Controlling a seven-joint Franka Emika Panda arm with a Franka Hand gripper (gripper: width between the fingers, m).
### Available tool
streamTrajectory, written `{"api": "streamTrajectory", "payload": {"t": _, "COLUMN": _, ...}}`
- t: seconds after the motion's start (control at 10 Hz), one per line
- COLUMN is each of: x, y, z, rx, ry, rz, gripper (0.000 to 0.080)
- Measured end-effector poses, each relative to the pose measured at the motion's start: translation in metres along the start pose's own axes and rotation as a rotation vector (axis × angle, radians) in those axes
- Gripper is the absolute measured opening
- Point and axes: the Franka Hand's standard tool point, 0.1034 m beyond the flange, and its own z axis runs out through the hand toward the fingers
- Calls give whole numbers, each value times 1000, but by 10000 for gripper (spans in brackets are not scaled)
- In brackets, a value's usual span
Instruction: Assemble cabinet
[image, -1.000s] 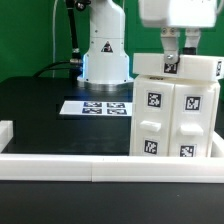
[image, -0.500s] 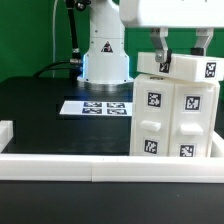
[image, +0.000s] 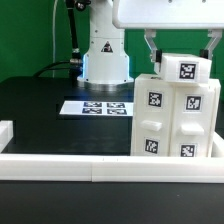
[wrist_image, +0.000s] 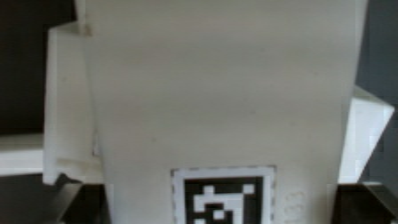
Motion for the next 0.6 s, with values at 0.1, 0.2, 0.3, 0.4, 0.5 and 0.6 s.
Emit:
{"api": "streamTrajectory", "payload": {"t": 0.1, "x": 0, "y": -1, "z": 0, "rx": 1, "ry": 5, "rz": 123, "gripper": 556}}
{"api": "streamTrajectory", "payload": {"t": 0.2, "x": 0, "y": -1, "z": 0, "rx": 2, "ry": 5, "rz": 199, "gripper": 556}}
{"api": "streamTrajectory", "payload": {"t": 0.3, "x": 0, "y": -2, "z": 1, "rx": 8, "ry": 4, "rz": 336, "gripper": 556}}
{"api": "streamTrajectory", "payload": {"t": 0.4, "x": 0, "y": -3, "z": 1, "rx": 11, "ry": 2, "rz": 439, "gripper": 556}}
{"api": "streamTrajectory", "payload": {"t": 0.5, "x": -1, "y": -4, "z": 1, "rx": 13, "ry": 0, "rz": 534, "gripper": 556}}
{"api": "streamTrajectory", "payload": {"t": 0.6, "x": -1, "y": -4, "z": 1, "rx": 14, "ry": -1, "rz": 607, "gripper": 556}}
